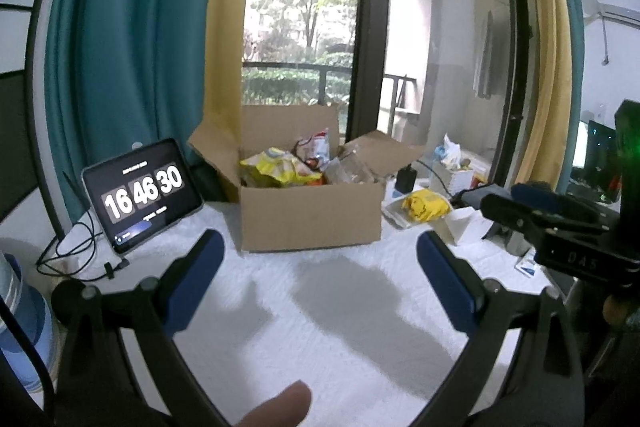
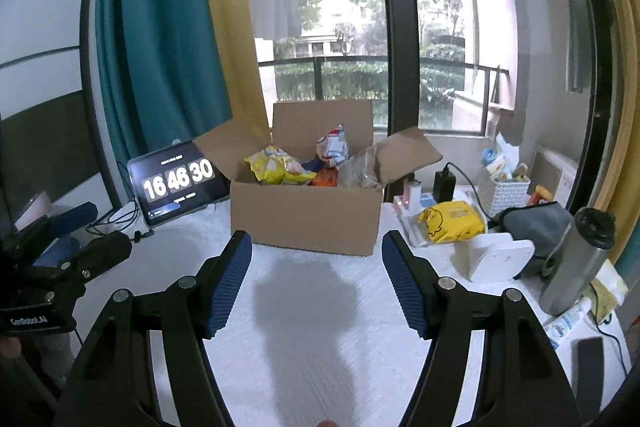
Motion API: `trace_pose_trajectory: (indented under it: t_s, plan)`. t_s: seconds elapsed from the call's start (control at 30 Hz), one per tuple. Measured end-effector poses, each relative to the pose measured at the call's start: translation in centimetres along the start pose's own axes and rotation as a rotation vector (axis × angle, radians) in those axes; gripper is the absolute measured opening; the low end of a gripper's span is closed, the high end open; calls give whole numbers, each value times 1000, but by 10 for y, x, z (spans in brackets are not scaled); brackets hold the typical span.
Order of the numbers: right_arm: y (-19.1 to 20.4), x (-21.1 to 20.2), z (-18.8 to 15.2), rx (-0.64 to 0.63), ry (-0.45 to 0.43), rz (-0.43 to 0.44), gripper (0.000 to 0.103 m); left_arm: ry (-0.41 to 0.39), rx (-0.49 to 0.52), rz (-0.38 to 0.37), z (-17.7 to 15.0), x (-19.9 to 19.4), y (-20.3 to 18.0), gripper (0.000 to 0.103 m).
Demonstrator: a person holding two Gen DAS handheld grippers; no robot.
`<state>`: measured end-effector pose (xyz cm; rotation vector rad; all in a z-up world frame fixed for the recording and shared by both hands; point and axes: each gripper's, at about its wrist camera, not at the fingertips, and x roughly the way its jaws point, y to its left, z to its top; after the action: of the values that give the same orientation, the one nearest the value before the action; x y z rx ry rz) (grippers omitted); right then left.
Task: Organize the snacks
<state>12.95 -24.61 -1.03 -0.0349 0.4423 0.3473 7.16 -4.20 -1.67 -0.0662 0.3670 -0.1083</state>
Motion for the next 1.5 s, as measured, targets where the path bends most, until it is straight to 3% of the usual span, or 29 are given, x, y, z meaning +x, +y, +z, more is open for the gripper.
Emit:
trace_pose_trajectory:
  t_s: [0.1, 0.97, 1.5]
  plan:
    - [0, -13, 2, -3, -23, -1, 84, -18, 1, 1, 4, -8, -2, 98]
    - [-1, -95, 33, -29, -220, -49, 84, -240, 44, 39, 49, -68, -7, 98]
    - [2, -94, 33, -30, -218, -44, 85, -231, 37, 38, 44, -69, -3, 98]
